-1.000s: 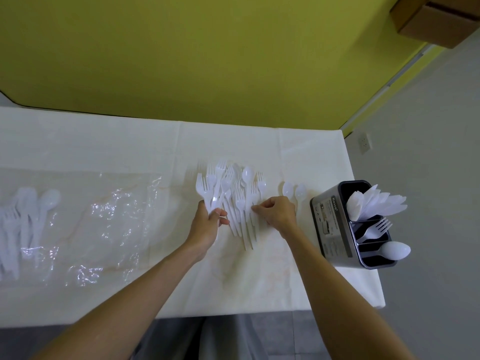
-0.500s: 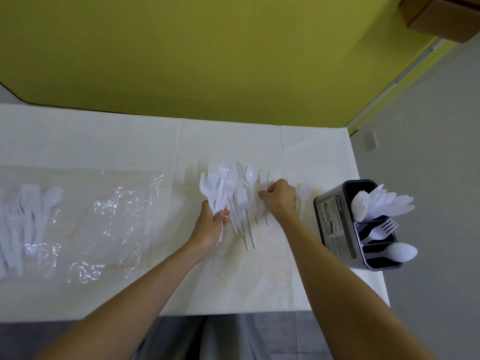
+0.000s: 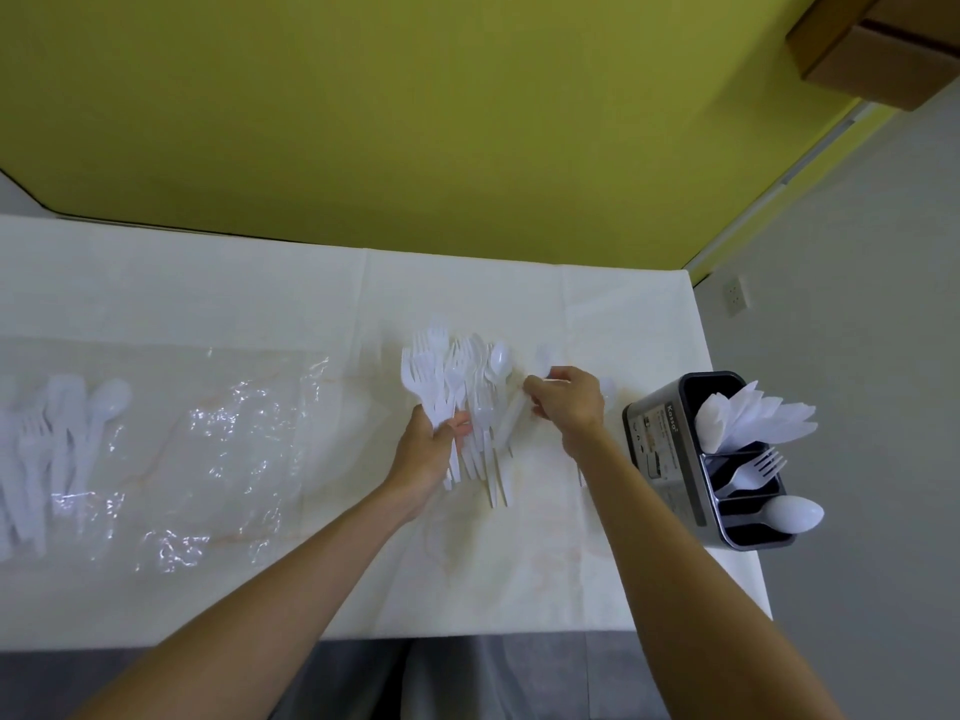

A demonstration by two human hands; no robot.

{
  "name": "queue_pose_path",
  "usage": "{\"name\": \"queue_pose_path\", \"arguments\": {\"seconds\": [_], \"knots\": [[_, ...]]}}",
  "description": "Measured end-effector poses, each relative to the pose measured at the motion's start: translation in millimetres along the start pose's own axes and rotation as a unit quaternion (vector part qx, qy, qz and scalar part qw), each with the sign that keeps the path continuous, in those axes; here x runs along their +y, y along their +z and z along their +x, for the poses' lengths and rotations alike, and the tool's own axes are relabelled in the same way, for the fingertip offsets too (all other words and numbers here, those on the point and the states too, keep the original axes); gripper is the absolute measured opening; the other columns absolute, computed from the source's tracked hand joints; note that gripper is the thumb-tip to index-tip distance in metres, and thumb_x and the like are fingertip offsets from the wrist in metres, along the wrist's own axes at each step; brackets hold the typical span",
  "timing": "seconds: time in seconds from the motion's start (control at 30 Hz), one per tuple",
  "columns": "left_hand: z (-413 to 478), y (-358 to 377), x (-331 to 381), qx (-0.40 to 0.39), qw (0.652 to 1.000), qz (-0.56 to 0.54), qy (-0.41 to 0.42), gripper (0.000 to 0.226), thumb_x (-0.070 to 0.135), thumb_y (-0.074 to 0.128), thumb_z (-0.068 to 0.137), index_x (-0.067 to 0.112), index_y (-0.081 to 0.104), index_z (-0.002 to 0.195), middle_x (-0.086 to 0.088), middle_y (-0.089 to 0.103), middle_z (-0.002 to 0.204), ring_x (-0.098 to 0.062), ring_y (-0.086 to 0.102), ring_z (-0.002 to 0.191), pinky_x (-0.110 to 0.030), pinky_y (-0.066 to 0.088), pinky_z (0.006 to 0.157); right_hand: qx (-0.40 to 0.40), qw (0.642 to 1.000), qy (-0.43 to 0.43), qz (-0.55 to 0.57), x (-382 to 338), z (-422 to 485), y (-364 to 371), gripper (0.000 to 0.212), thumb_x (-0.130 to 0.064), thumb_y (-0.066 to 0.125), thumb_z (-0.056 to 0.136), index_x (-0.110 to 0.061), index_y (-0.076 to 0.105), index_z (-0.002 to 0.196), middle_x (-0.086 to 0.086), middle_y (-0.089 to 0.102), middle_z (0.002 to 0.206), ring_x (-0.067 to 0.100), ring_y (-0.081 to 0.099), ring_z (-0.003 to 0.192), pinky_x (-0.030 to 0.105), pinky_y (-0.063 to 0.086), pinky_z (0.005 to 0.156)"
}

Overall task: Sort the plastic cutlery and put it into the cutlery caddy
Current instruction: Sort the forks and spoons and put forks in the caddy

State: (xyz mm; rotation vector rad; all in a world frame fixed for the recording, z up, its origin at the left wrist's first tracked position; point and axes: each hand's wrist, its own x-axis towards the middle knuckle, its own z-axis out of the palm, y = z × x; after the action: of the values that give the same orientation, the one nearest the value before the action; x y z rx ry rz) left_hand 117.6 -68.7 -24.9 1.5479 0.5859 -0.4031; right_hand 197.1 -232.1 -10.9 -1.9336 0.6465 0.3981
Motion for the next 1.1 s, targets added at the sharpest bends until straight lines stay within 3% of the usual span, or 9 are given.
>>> {"name": "queue_pose_path", "arguments": {"seconds": [0.1, 0.27, 0.47, 0.57, 0.67, 0.8, 0.9, 1.0, 1.1], "knots": [[4.3, 2.0, 1.0, -0.018, 1.0, 0.013, 0.003, 0.029, 0.021, 0.041, 0.097, 0.016, 0.048, 0.125, 0.0, 0.066, 0.116, -0.016, 0.065, 0.103, -0.043, 0.053, 0.091, -0.101, 0.992, -0.005, 0.082, -4.6, -5.0, 9.0, 0.011, -0.006, 0.071, 0.077, -0.005, 0.063, 0.084, 0.007, 0.066, 0.069, 0.015, 0.064, 0.063, 0.041, 0.058, 0.09], [1.7, 3.8, 8.5, -0.043, 0.999, -0.024, 0.005, 0.031, 0.022, 0.042, 0.099, 0.019, 0.04, 0.13, 0.0, 0.068, 0.108, -0.018, 0.069, 0.098, -0.044, 0.053, 0.093, -0.167, 0.982, -0.017, 0.09, -11.4, -11.0, 18.5, 0.036, -0.003, 0.074, 0.078, 0.01, 0.059, 0.108, 0.021, 0.072, 0.086, 0.022, 0.069, 0.075, 0.037, 0.059, 0.088], [-4.1, -0.8, 2.8, -0.066, 0.995, -0.072, -0.007, 0.03, 0.02, 0.04, 0.102, 0.02, 0.035, 0.131, 0.006, 0.061, 0.112, -0.009, 0.062, 0.103, -0.037, 0.049, 0.098, -0.199, 0.977, -0.039, 0.067, -9.3, -15.0, 24.3, 0.024, -0.009, 0.08, 0.078, 0.0, 0.066, 0.095, 0.007, 0.068, 0.075, 0.018, 0.065, 0.068, 0.029, 0.059, 0.076], [-0.7, -3.4, -0.3, -0.045, 0.997, -0.054, -0.022, 0.03, 0.02, 0.04, 0.101, 0.02, 0.034, 0.131, 0.008, 0.06, 0.11, -0.009, 0.061, 0.104, -0.04, 0.047, 0.1, -0.099, 0.994, -0.038, 0.012, -3.9, -14.9, 27.1, 0.027, -0.03, 0.076, 0.083, -0.008, 0.066, 0.095, 0.002, 0.067, 0.076, 0.015, 0.065, 0.063, 0.025, 0.056, 0.064], [2.9, -8.2, -1.4, -0.015, 0.998, -0.056, -0.036, 0.031, 0.017, 0.04, 0.101, 0.012, 0.034, 0.131, 0.001, 0.058, 0.112, -0.011, 0.061, 0.098, -0.043, 0.047, 0.099, 0.031, 0.994, -0.029, -0.102, 8.9, -8.6, 26.1, 0.023, -0.033, 0.068, 0.088, -0.01, 0.064, 0.09, 0.005, 0.07, 0.081, 0.02, 0.068, 0.077, 0.035, 0.058, 0.079], [3.7, -13.4, -4.6, -0.001, 0.998, -0.064, -0.025, 0.028, 0.011, 0.041, 0.1, 0.008, 0.037, 0.128, -0.008, 0.06, 0.113, -0.012, 0.064, 0.088, -0.036, 0.051, 0.091, -0.002, 0.992, -0.006, -0.124, 16.5, -8.5, 24.4, 0.022, -0.024, 0.07, 0.087, -0.008, 0.063, 0.074, 0.002, 0.065, 0.066, 0.013, 0.058, 0.06, 0.025, 0.051, 0.063], [2.6, -17.9, -5.7, -0.014, 0.998, -0.061, -0.011, 0.032, 0.01, 0.043, 0.1, 0.011, 0.038, 0.131, -0.012, 0.059, 0.12, -0.014, 0.064, 0.088, -0.03, 0.052, 0.077, 0.012, 0.996, 0.005, -0.088, 17.1, -10.7, 17.5, 0.023, -0.02, 0.068, 0.088, 0.001, 0.068, 0.079, 0.004, 0.064, 0.065, 0.007, 0.056, 0.055, 0.02, 0.045, 0.055], [0.5, -21.1, -6.9, -0.026, 0.997, -0.066, -0.008, 0.038, 0.01, 0.045, 0.099, 0.015, 0.035, 0.136, -0.006, 0.058, 0.125, -0.013, 0.064, 0.095, -0.027, 0.051, 0.069, 0.047, 0.995, 0.011, -0.086, 21.5, -11.3, 3.3, 0.027, -0.017, 0.067, 0.089, 0.01, 0.068, 0.088, 0.009, 0.065, 0.068, 0.01, 0.057, 0.056, 0.022, 0.047, 0.058], [0.2, -22.2, -8.1, -0.01, 0.998, -0.065, -0.009, 0.035, 0.007, 0.045, 0.098, 0.015, 0.038, 0.132, -0.006, 0.059, 0.125, -0.015, 0.064, 0.096, -0.029, 0.05, 0.071, 0.084, 0.985, -0.02, -0.152, 23.5, -13.7, -3.6, 0.026, -0.017, 0.067, 0.09, 0.002, 0.06, 0.106, 0.01, 0.064, 0.088, 0.019, 0.058, 0.075, 0.028, 0.047, 0.069]]}}
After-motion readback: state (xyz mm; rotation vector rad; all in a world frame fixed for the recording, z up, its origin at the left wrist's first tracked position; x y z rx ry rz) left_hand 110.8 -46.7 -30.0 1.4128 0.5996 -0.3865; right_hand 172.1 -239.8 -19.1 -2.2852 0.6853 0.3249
